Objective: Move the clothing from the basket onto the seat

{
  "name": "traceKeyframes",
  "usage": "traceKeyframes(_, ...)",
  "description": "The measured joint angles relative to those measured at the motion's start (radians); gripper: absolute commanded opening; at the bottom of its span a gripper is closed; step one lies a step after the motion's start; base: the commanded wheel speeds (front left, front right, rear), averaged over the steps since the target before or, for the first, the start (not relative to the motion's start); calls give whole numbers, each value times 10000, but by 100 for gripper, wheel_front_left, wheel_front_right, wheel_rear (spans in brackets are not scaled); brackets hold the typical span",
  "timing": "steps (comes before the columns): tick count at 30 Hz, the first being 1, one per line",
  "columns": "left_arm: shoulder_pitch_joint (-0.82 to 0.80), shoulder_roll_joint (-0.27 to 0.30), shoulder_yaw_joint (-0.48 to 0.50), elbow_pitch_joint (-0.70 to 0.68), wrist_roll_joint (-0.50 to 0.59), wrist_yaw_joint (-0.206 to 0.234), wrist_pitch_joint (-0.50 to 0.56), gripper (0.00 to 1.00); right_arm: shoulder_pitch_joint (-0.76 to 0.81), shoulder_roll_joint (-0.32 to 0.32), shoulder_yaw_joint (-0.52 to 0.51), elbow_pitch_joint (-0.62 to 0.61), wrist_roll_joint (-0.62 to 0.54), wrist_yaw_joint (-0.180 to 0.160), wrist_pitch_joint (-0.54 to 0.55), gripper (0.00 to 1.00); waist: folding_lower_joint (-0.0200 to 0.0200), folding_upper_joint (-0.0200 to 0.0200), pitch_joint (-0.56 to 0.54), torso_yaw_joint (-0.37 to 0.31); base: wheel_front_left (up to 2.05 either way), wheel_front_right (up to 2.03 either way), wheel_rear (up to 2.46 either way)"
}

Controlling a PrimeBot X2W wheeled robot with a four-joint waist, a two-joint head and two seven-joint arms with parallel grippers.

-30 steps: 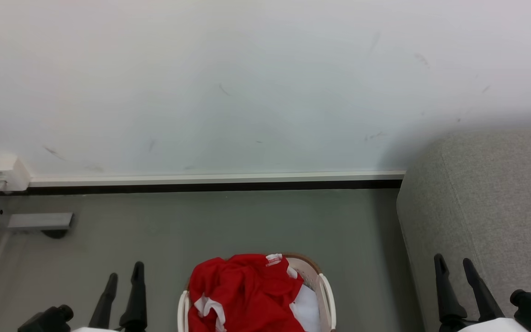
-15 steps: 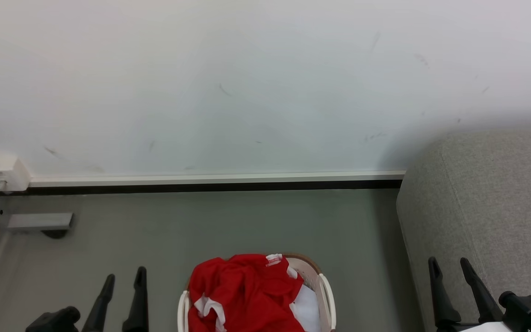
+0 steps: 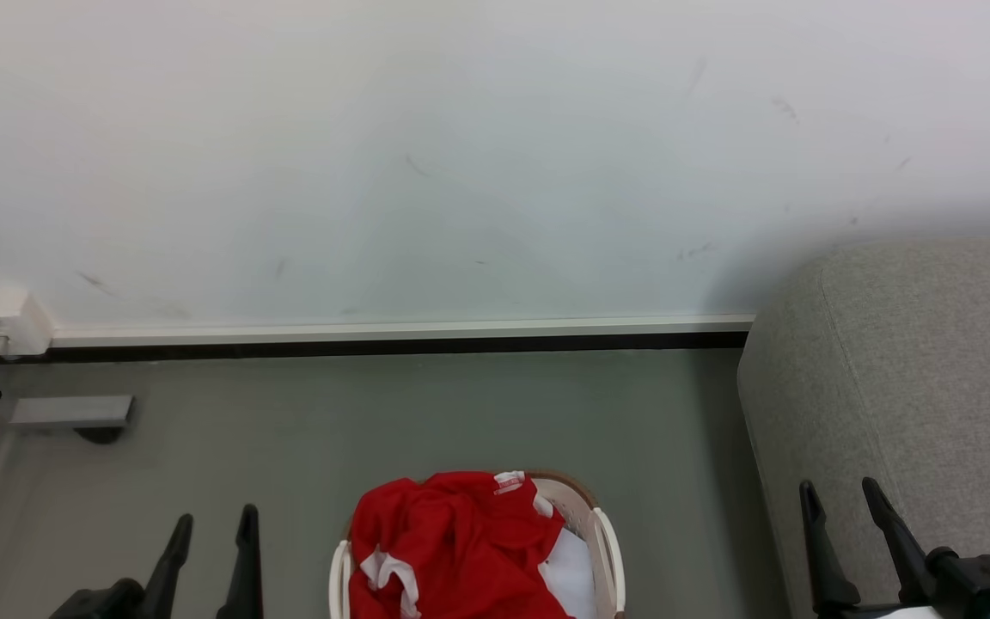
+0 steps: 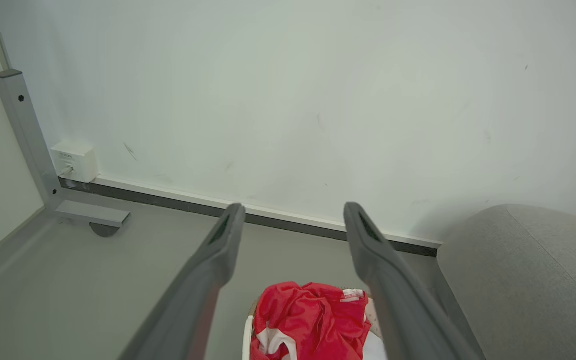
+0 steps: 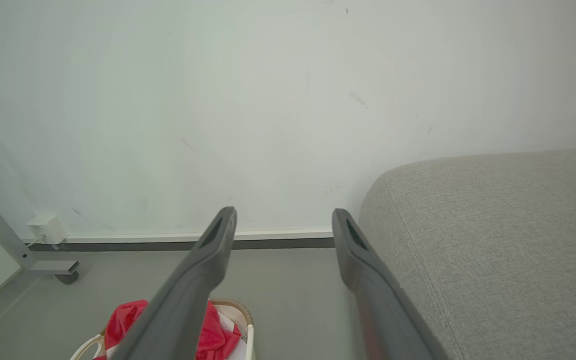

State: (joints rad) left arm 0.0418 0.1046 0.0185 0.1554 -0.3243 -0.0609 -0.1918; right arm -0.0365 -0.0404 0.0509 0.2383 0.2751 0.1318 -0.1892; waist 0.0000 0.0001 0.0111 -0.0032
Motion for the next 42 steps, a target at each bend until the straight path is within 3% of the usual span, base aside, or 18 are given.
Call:
traceKeyframes(31, 225, -151, 462, 224, 2153, -443, -593, 100, 95, -48, -19, 351, -1772, 0, -612, 100, 0, 0, 62, -26, 0, 0, 0)
traceKeyframes(42, 235, -222, 593, 320, 2619, -545, -723, 100, 133, -65, 46, 508, -1893, 0, -736, 100, 0, 0, 94, -21, 0, 0, 0)
